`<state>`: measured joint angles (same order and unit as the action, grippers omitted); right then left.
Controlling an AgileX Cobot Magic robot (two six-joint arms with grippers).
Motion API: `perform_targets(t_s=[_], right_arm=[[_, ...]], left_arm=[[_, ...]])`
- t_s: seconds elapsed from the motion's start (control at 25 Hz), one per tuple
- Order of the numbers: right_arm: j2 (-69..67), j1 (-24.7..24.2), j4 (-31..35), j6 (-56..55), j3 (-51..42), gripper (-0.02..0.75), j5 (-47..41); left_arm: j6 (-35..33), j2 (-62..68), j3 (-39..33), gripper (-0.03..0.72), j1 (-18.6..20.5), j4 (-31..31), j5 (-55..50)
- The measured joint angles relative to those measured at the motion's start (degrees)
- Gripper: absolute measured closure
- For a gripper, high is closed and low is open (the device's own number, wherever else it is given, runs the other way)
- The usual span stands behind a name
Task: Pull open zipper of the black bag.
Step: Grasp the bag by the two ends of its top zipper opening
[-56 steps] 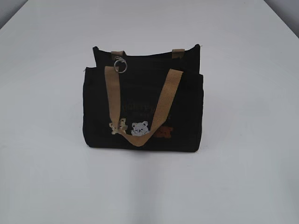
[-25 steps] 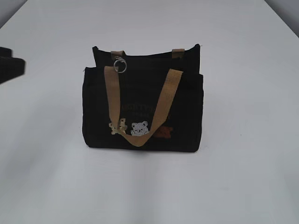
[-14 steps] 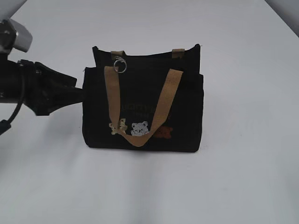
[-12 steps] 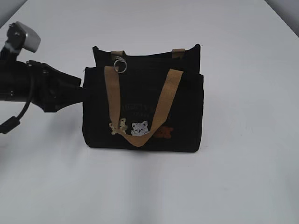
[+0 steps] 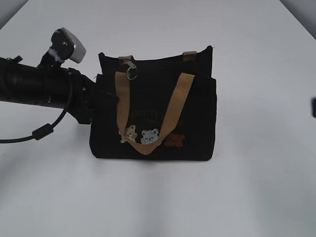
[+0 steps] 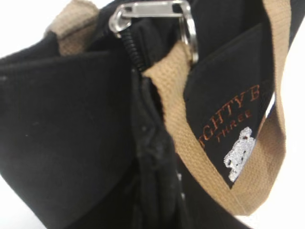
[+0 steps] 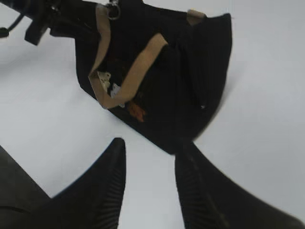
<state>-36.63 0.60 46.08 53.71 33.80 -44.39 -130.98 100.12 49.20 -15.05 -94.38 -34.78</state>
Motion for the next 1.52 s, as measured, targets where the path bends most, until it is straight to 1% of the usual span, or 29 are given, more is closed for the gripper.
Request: perform_targets(t_s=[0.08,0.12,0.2,0.24,0.32,0.4,0.56,0.68,0.8,1.16,1.52], right_arm=[[-12.47,1.21,8.77,7.88,3.80,0.456,1.53],[-18.45,2.61,12.05,9.62,6.43,0.456,2.26],[-28.62,6.10,17.96,9.82,12.11,0.456,2.73],[-33.94,8.25,19.69,7.86,15.69,0.456,2.72],[-43.12,12.34,21.13,2.50,22.44,0.456,2.72],[-51.78,15.52,21.20,-1.87,29.60,0.456,2.10],[-63.12,20.23,20.08,-8.42,39.88,0.456,0.65],[-67.80,21.59,18.10,-13.04,43.80,0.456,0.49],[-70.21,21.79,17.05,-15.83,44.96,0.456,1.27],[-71.87,21.79,16.71,-16.70,45.09,0.456,6.74],[-72.98,21.79,20.27,-16.26,45.26,0.456,7.36]], left_arm=[[0.00,0.00,0.00,0.623,-0.06,-0.20,0.13],[0.00,0.00,0.00,0.623,-0.06,-0.25,0.13],[0.00,-0.06,0.00,0.623,-0.13,-0.33,0.13],[0.00,-0.06,0.00,0.623,-0.17,-0.32,0.23],[0.00,-0.06,0.00,0.623,-0.17,-0.39,0.23],[0.00,-0.06,0.00,0.623,-0.17,-0.39,0.23],[0.00,-0.06,0.00,0.623,-0.17,-0.39,0.23],[0.00,-0.06,0.00,0.623,-0.17,-0.41,0.23],[0.00,-0.06,0.00,0.623,-0.19,-0.41,0.23],[0.00,-0.06,0.04,0.623,-0.24,-0.53,0.18],[0.00,-0.06,0.04,0.623,-0.24,-0.53,0.13]])
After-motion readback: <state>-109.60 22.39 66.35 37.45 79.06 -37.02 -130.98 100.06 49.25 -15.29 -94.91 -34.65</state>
